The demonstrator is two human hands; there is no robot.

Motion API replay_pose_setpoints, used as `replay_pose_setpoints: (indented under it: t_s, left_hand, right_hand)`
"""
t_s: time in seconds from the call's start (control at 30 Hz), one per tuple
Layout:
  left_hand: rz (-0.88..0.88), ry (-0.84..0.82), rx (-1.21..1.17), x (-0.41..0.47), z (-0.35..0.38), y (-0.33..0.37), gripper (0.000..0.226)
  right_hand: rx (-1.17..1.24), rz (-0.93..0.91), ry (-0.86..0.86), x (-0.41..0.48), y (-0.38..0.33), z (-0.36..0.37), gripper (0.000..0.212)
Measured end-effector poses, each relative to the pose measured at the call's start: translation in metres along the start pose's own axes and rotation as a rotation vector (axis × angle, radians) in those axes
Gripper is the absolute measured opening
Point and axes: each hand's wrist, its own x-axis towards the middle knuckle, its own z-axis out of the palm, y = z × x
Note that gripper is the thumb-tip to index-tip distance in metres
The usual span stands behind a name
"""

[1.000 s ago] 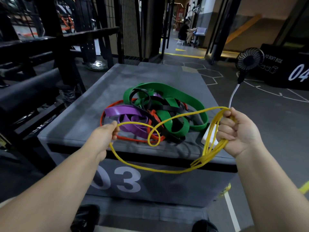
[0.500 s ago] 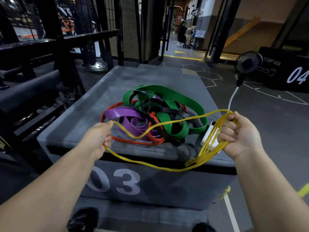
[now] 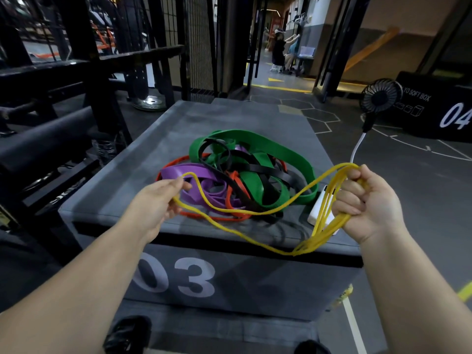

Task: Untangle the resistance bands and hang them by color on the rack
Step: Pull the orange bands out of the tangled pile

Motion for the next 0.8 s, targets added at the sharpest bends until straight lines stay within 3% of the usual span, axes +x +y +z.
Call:
replay_pose_setpoints:
  t_s: [0.23, 0.4, 0.57, 0.7, 0.8]
  left_hand:
    - [0.233, -0.424, 0.061, -0.024, 0.008, 0.019, 0.011]
    - [0.316, -0.542, 0.045, -0.031, 0.012, 0.025, 0.010]
    - [0.167, -0.375, 0.322, -0.028, 0.022, 0.017, 0.015]
    - [0.091, -0.055, 0.614, -0.019, 0.022, 0.008, 0.061]
    - [0.169, 0.024, 0.606, -0.019, 0.024, 0.009, 0.089]
  right_hand:
    - [-0.021, 0.049, -0.230, -0.008, 0.001, 0.009, 0.036]
    - [0.111, 0.268, -0.613, -0.002, 0.005, 0.004, 0.034]
    - [0.137, 0.389, -0.750, 0.001, 0.013, 0.005, 0.044]
    - [0.123, 0.428, -0.756, 0.001, 0.014, 0.005, 0.042]
    - [0.113, 0.445, -0.748, 0.002, 0.015, 0.005, 0.040]
